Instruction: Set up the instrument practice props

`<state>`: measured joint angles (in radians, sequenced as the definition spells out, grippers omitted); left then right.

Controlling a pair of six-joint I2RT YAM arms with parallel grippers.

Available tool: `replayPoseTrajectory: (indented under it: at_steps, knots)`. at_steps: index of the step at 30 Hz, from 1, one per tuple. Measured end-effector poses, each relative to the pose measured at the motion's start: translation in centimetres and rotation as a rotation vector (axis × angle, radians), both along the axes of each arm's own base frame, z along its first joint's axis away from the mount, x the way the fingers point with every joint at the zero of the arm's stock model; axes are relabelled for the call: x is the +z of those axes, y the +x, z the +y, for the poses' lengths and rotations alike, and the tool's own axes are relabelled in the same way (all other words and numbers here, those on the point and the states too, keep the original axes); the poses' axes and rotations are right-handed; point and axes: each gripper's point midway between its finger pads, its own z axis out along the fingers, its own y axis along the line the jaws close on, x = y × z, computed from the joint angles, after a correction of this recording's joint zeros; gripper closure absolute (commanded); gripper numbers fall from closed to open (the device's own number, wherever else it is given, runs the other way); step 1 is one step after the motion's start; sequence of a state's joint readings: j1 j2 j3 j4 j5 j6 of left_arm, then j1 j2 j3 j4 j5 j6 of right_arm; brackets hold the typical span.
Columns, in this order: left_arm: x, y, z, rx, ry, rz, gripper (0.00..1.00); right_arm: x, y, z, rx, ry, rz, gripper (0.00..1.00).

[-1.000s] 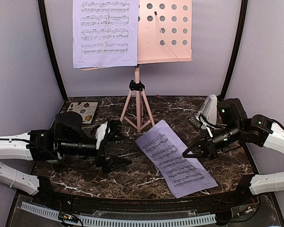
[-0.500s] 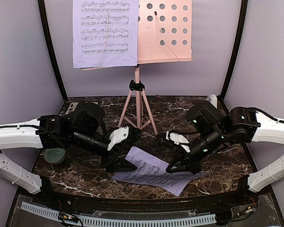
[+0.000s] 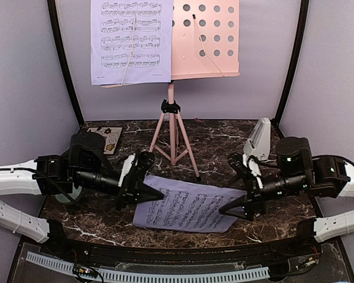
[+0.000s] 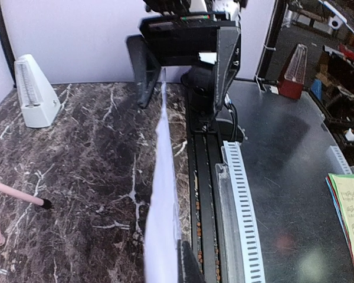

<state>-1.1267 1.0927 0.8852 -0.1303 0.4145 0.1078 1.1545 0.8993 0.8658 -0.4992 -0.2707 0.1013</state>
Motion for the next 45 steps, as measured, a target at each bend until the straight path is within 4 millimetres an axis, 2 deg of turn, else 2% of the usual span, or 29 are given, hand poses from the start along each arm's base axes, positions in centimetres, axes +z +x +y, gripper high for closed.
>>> replayPoseTrajectory:
  at_steps: [4,8,10,12,17,19,20,21,23,24,26,28,31,34,37,40,42,45]
  knots:
    - [2.2,1.2,2.1,0.066,-0.130,-0.009,1.00,1.2,1.0,-2.3,-0.107,0.194,-0.055,0.11]
    - [4.2,0.9,2.8,0.054,-0.225,-0.016,1.00,2.4,2.2,-3.0,-0.181,0.319,-0.087,0.12]
    - [4.9,0.7,2.8,0.037,-0.257,-0.014,1.00,2.2,2.7,-3.0,-0.203,0.353,-0.090,0.18]
    - [5.3,0.4,2.8,0.020,-0.278,-0.011,1.00,2.0,3.0,-2.9,-0.216,0.373,-0.093,0.32]
    - [6.0,0.3,2.9,0.012,-0.322,-0.006,1.00,2.5,3.5,-2.3,-0.225,0.414,-0.093,0.76]
    - [6.1,0.5,3.2,0.026,-0.335,-0.008,1.00,2.5,3.7,-2.2,-0.231,0.408,-0.107,1.00]
    - [6.0,0.7,3.4,0.042,-0.336,-0.011,0.96,2.5,3.9,-2.3,-0.240,0.403,-0.105,1.00]
    - [5.8,1.0,3.5,0.059,-0.335,-0.012,0.87,2.6,4.1,-2.4,-0.250,0.395,-0.114,1.00]
    - [5.2,1.8,3.6,0.109,-0.314,-0.012,0.57,3.0,4.5,-2.7,-0.278,0.379,-0.126,1.00]
    - [4.8,2.3,3.6,0.138,-0.293,-0.008,0.48,3.3,4.7,-2.9,-0.289,0.372,-0.133,1.00]
    - [3.6,3.2,3.6,0.189,-0.232,0.001,0.40,3.7,5.0,-3.2,-0.307,0.331,-0.144,1.00]
    - [2.5,4.4,3.5,0.246,-0.138,0.012,0.25,4.5,5.4,-3.2,-0.317,0.282,-0.155,1.00]
    - [1.9,6.0,3.6,0.316,-0.030,-0.005,0.13,5.1,5.7,-2.7,-0.301,0.189,-0.160,1.00]
    - [2.3,7.0,4.2,0.364,0.048,-0.042,0.09,4.5,5.8,-1.7,-0.260,0.081,-0.145,1.00]
    - [2.9,7.4,4.6,0.370,0.095,-0.095,0.08,2.2,5.5,-0.9,-0.210,-0.042,-0.121,1.00]
    - [2.3,6.9,4.5,0.337,0.157,-0.152,0.08,0.5,4.6,-0.9,-0.159,-0.144,-0.096,1.00]
    - [1.4,6.2,4.0,0.296,0.202,-0.178,0.08,0.5,4.2,-0.9,-0.136,-0.173,-0.090,1.00]
    - [0.1,5.6,2.9,0.236,0.261,-0.202,0.11,1.7,3.5,-0.4,-0.099,-0.178,-0.103,1.00]
